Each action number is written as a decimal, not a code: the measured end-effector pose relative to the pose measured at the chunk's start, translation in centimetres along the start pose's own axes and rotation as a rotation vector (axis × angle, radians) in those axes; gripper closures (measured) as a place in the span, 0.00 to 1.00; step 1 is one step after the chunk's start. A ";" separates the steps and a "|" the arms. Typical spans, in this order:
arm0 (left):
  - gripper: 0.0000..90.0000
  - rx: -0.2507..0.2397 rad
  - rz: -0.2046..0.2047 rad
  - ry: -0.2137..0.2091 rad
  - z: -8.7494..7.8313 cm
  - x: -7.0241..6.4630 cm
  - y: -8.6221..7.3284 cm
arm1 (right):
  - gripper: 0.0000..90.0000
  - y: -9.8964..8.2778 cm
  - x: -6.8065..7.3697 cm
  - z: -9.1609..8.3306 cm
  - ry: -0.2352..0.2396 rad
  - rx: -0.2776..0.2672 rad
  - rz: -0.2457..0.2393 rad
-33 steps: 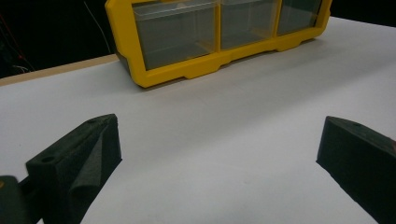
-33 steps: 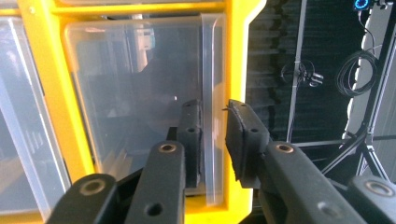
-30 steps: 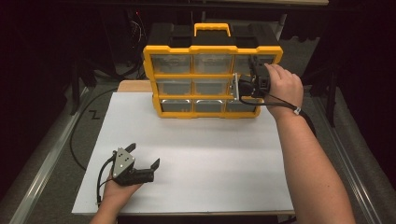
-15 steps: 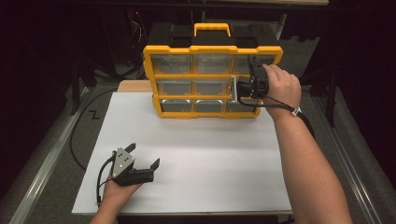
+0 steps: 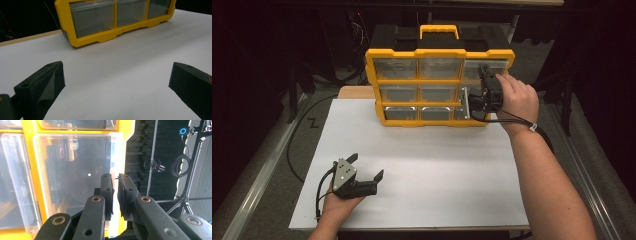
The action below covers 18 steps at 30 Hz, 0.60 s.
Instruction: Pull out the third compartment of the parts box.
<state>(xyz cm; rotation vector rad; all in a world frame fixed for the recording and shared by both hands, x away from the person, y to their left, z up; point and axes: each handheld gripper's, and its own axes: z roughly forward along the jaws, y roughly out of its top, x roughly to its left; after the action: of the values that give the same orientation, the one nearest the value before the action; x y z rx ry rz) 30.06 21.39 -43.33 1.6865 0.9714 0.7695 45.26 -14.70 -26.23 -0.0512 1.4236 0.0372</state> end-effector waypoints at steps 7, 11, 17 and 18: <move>0.01 -0.001 -0.002 0.003 0.0 0.0 0.0 | 0.94 -0.4 -0.3 -1.3 0.010 -0.015 -0.002; 0.01 -0.001 -0.002 0.003 0.0 0.0 0.0 | 0.93 -0.5 -0.4 -1.8 0.018 -0.025 0.006; 0.01 -0.002 -0.003 0.003 0.0 0.1 0.0 | 0.75 -0.6 -0.5 -1.6 0.040 -0.022 0.014; 0.01 -0.002 -0.003 0.004 0.0 0.1 0.0 | 0.72 -0.6 -0.6 -1.5 0.059 -0.018 0.010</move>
<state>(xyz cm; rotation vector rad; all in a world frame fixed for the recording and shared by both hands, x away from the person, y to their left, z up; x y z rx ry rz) 30.07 21.49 -43.28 1.6825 0.9754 0.7719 43.77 -15.41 -25.88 -0.0600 1.4825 0.0574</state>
